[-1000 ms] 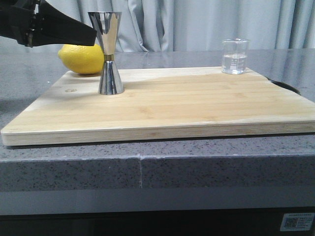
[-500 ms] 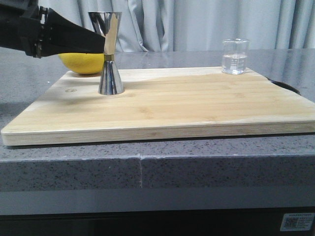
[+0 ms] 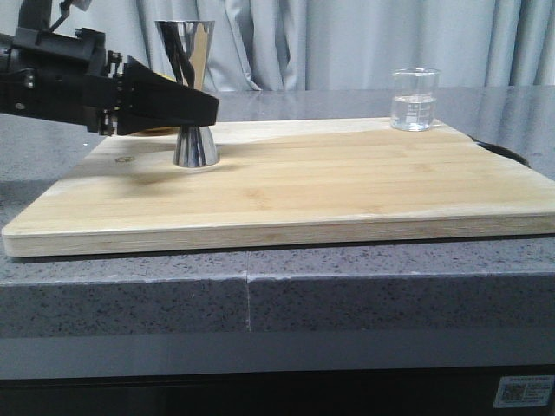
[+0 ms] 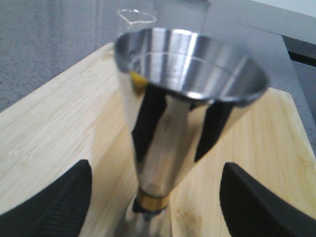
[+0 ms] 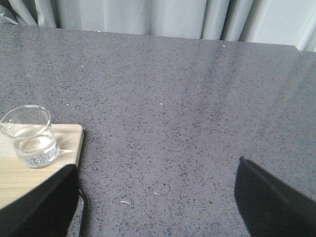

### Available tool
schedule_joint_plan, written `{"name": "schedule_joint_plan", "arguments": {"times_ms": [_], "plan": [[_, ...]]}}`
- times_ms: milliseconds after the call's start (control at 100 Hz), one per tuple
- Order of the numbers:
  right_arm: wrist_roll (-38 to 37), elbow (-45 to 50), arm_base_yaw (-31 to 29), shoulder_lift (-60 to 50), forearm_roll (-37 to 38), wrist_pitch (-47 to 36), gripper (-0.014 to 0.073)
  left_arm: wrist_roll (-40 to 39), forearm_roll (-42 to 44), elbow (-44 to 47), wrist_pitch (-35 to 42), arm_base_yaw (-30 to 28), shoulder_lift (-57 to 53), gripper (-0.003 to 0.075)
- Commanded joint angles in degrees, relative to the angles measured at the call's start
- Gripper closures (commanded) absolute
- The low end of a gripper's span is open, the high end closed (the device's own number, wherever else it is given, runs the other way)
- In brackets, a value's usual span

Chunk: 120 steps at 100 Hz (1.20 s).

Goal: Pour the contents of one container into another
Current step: 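Close the left gripper on the jigger's waist and lift it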

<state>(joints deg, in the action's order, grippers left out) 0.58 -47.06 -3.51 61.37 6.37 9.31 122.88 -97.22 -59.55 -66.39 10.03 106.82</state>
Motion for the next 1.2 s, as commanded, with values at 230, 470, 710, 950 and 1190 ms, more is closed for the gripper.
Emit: {"name": "schedule_joint_plan", "arguments": {"times_ms": [230, 470, 710, 950, 1190], "plan": [[0.3, -1.5, -0.2, -0.8, 0.8, -4.3, 0.0012, 0.9, -4.8, -0.9, -6.4, 0.7, -2.3, 0.0249], [0.3, -1.5, -0.2, -0.8, 0.8, -4.3, 0.0012, 0.9, -4.8, -0.9, -6.4, 0.7, -2.3, 0.0392], [0.3, -1.5, -0.2, -0.8, 0.8, -4.3, 0.0012, 0.9, -4.8, -0.9, -6.4, 0.7, -2.3, 0.0528], [0.3, -1.5, -0.2, -0.8, 0.8, -4.3, 0.0012, 0.9, -4.8, -0.9, -6.4, 0.7, -2.3, 0.0601], [0.3, -1.5, -0.2, -0.8, 0.8, -4.3, 0.0012, 0.9, -4.8, -0.9, -6.4, 0.7, -2.3, 0.0659]]}}
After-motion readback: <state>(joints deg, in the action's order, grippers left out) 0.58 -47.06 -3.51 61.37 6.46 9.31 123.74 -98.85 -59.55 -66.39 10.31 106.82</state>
